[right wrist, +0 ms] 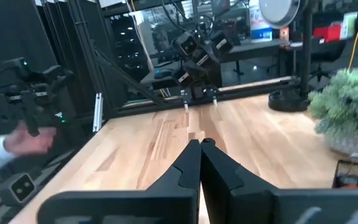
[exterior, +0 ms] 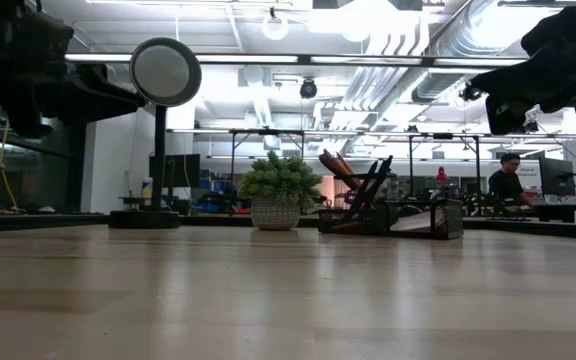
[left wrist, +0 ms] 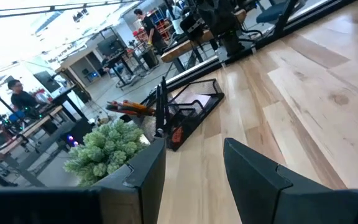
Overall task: Pick and place office supplies into organizer
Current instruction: Return to Home Position
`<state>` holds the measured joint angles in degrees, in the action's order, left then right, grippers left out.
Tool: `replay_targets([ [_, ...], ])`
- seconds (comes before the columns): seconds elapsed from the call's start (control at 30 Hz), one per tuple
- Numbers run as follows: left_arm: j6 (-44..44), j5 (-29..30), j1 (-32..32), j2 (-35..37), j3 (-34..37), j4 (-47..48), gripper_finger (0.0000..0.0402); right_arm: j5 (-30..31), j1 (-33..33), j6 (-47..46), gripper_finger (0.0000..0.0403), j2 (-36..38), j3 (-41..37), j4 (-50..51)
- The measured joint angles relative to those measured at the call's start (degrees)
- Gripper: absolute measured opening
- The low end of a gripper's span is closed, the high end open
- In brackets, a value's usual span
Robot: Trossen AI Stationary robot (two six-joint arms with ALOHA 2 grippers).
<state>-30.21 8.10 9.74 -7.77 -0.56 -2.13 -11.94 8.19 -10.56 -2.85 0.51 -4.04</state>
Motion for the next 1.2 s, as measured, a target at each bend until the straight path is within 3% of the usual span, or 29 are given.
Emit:
replay_targets([
  [0.17, 0.0, 0.0, 0.0, 0.0, 0.0, 0.0, 0.0150, -0.4, 0.0, -2.9, 0.0000, 0.0, 0.0, 0.8],
  [0.47, 0.0, 0.0, 0.0, 0.0, 0.0, 0.0, 0.0150, -0.4, 0.0, 1.8, 0.0000, -0.1, 0.0, 1.0],
  [1.2, 0.0, 0.0, 0.0, 0.0, 0.0, 0.0, 0.0150, -0.4, 0.0, 2.0, 0.0002, -0.1, 0.0, 1.2],
])
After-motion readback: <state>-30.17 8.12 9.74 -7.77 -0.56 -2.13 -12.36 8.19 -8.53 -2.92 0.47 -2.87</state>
